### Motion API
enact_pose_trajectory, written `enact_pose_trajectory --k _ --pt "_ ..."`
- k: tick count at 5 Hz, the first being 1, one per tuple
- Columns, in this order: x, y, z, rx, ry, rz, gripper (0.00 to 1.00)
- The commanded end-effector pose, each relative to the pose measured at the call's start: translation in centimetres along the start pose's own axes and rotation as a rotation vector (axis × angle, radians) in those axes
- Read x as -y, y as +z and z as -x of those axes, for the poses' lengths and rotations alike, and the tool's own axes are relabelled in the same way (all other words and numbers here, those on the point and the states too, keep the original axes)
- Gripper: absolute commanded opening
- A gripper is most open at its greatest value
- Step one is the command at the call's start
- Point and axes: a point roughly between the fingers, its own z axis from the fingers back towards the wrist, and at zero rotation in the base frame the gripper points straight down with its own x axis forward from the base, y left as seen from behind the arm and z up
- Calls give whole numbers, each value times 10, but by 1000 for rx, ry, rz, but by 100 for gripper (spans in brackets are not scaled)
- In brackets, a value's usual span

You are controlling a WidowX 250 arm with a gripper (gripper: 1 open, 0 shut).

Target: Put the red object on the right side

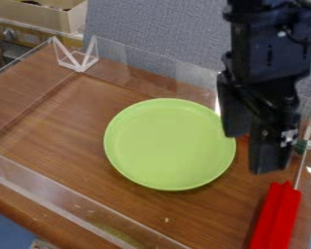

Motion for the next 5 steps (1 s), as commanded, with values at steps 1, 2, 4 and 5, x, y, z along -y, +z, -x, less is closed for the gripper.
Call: enact_pose_trajectory --k 1,2,4,5 --pt "7 -13 -5 4 -34 9 100" --pt "7 -28 -7 -21 -25 33 100" --pt "3 -68 -30 -47 -38 72 100" --pt "0 -71 -39 -59 -32 70 0"
